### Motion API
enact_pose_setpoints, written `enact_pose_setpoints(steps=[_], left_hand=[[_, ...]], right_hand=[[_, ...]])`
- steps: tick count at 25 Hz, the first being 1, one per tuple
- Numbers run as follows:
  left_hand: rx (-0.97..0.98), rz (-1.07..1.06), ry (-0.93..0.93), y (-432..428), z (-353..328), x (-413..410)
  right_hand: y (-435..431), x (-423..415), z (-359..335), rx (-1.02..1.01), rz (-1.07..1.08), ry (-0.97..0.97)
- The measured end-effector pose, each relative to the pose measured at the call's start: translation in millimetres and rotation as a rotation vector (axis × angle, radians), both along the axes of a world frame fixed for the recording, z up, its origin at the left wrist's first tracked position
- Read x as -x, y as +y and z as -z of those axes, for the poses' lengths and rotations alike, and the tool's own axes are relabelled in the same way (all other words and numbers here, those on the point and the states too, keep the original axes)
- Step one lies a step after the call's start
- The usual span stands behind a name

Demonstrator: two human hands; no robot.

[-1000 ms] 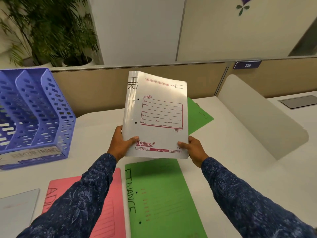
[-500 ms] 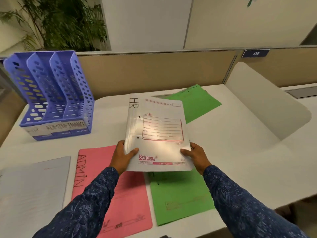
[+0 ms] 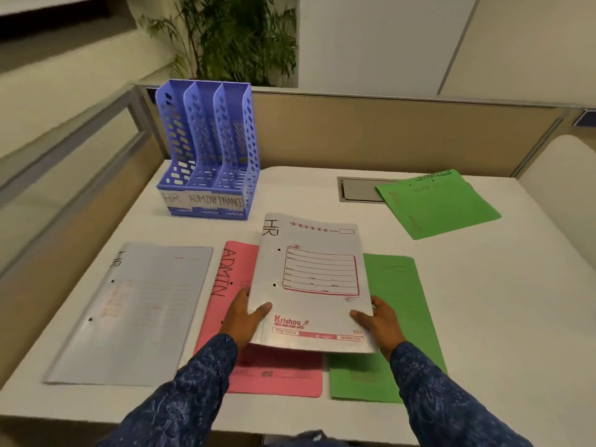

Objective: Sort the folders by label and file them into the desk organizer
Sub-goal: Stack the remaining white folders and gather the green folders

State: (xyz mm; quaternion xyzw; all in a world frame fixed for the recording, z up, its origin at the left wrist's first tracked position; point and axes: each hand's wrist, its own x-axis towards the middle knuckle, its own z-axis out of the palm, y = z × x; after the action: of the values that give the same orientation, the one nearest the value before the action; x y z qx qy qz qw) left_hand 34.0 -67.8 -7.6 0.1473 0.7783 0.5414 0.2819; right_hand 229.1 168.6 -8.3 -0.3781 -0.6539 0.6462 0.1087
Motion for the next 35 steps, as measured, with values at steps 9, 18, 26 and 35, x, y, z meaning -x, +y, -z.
enact_pose_setpoints(steps=[9,18,26,35], left_hand=[[0.053,-0.205,0.011,-96.0,-8.8,2.5],[0.159,-0.206,0.042,-202.9,-4.3,88.5],[0.242,-0.183,0.038,-295.8,15.6,154.1],[0.403,-0.140,0.165,-324.6,27.6,173.0]], right_hand=[[-63.3,50.0,5.8,0.044,-0.170,0.056],[-171.6,129.2,4.4,0.067,-0.215,0.045],[-262.9,190.2,14.0,0.023,-0.256,-0.073],[-310.0,205.5,12.3,-0.168,-0.361,-0.198]])
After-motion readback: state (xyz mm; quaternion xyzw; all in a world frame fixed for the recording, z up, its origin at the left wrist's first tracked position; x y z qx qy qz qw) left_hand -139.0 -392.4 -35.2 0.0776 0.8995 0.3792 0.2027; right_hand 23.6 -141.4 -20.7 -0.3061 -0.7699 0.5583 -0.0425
